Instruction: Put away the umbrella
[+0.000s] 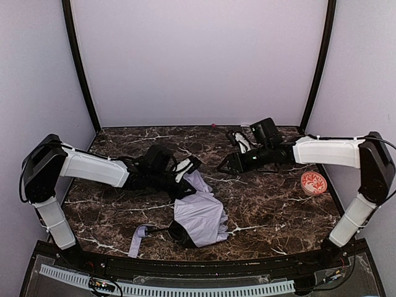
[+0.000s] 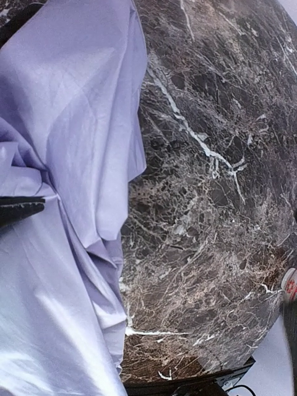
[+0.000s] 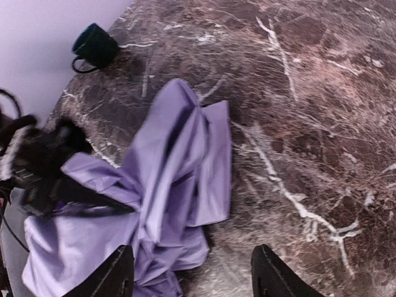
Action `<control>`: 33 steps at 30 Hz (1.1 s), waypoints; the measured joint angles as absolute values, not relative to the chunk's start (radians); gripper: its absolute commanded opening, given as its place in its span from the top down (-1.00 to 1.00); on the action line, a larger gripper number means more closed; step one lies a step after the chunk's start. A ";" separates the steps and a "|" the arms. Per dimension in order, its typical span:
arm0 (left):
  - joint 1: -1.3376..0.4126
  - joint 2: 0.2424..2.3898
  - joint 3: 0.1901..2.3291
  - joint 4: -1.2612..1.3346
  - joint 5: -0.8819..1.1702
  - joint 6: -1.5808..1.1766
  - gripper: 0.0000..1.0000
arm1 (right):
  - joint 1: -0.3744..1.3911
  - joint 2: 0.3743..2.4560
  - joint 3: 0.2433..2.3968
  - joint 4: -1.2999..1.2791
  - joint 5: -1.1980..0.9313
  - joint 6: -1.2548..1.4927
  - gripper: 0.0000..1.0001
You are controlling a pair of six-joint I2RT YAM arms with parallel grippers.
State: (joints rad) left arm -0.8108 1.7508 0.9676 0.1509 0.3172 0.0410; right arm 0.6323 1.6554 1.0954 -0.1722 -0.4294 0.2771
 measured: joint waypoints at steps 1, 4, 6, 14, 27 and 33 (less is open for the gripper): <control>-0.806 1.760 0.968 0.155 0.322 0.041 1.00 | 0.651 1.620 1.079 -0.173 -0.434 0.271 -0.51; -0.791 1.784 0.968 0.165 0.340 0.040 1.00 | 0.739 1.558 1.056 -0.173 -0.471 0.238 -0.60; -0.784 1.792 0.968 0.170 0.346 0.040 1.00 | 0.801 1.564 1.053 -0.169 -0.495 0.222 -0.58; -0.759 1.813 1.011 0.170 0.346 0.039 1.00 | 0.916 1.694 1.019 -0.186 -0.448 0.196 -0.26; -0.590 1.950 1.203 0.114 0.229 0.044 -0.08 | 0.909 1.739 1.013 -0.126 -0.337 0.265 0.26; -0.423 1.944 1.259 0.094 0.098 0.065 -0.28 | 0.910 1.748 1.020 -0.167 -0.362 0.308 0.40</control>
State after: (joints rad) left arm -0.4229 1.9442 1.2587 0.0944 0.0982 0.0654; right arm 0.9096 1.7477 1.0199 -0.1665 -0.3622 0.3077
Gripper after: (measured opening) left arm 0.638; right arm 0.326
